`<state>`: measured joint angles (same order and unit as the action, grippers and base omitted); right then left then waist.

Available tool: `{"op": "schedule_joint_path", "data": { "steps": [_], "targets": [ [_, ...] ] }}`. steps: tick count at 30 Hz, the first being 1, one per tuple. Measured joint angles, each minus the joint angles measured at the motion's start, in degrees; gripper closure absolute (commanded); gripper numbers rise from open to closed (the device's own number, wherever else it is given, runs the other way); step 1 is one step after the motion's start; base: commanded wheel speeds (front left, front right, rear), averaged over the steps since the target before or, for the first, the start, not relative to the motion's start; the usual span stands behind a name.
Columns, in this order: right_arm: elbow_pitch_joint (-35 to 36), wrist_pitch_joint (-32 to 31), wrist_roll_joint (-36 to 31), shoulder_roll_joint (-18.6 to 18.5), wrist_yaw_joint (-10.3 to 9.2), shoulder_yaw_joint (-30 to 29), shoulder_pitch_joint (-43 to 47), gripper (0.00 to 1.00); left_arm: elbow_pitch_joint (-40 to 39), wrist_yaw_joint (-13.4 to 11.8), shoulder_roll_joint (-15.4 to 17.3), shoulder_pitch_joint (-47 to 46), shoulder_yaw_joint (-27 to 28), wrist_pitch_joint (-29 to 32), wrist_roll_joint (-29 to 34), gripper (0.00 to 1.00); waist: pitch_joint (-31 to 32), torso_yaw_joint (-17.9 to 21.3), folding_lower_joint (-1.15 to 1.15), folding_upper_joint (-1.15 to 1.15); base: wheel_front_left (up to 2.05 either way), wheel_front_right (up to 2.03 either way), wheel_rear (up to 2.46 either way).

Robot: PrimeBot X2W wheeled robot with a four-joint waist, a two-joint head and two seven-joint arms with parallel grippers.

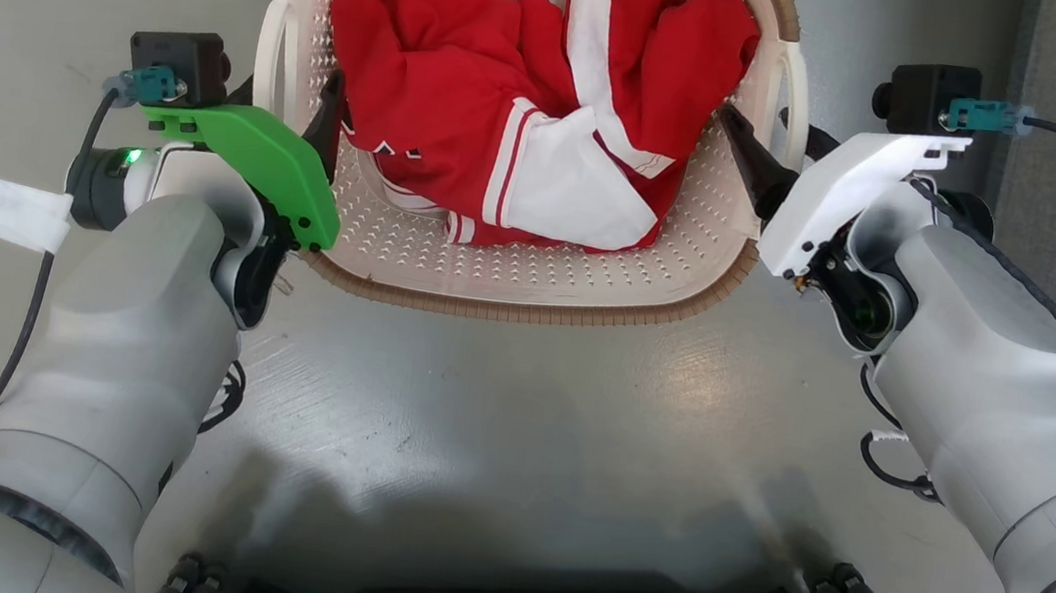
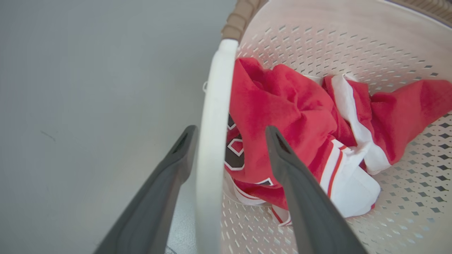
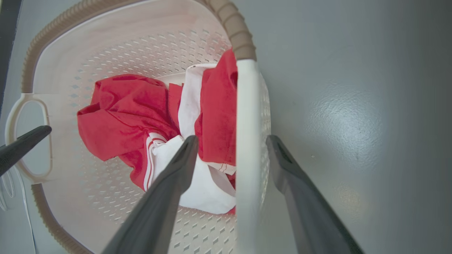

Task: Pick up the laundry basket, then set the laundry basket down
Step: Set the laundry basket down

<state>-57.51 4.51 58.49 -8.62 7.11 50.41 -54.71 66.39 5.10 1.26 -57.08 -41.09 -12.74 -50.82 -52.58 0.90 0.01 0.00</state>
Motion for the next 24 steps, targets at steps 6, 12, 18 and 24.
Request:
{"op": "schedule_joint_path", "data": {
  "steps": [6, 12, 18, 24],
  "targets": [
    [-2.21, 1.21, 0.07, -0.03, 0.0, 0.09, -0.01, 0.0, 1.76, 0.0, -0.01, -0.09, -0.36, -0.51, 0.0, 0.0, 1.06, 0.18, 0.0, 0.0, 0.0, 0.0, 0.0],
    [-3.25, 3.02, 0.7, 0.13, 0.0, 0.08, 0.1, 0.0, 3.47, 0.29, -0.03, 0.4, -0.44, -0.79, 0.0, 0.0, 3.42, 0.48, 0.0, 0.0, 0.0, 0.0, 0.0],
    [-3.87, 4.44, 1.22, 0.64, 0.0, 0.09, 1.3, 0.0, 3.78, 0.54, -0.07, 2.34, -0.53, -1.18, 0.01, 0.0, 6.83, 0.84, -0.01, 0.0, 0.0, 0.0, 0.0],
    [-3.63, 7.16, 1.35, 0.7, 0.0, 0.37, 2.39, 0.0, 3.22, 1.01, -0.05, 3.34, -1.65, -1.54, 1.68, 0.0, 10.85, 1.27, -0.01, 0.0, 0.0, 0.0, 0.0]
  ]
}}
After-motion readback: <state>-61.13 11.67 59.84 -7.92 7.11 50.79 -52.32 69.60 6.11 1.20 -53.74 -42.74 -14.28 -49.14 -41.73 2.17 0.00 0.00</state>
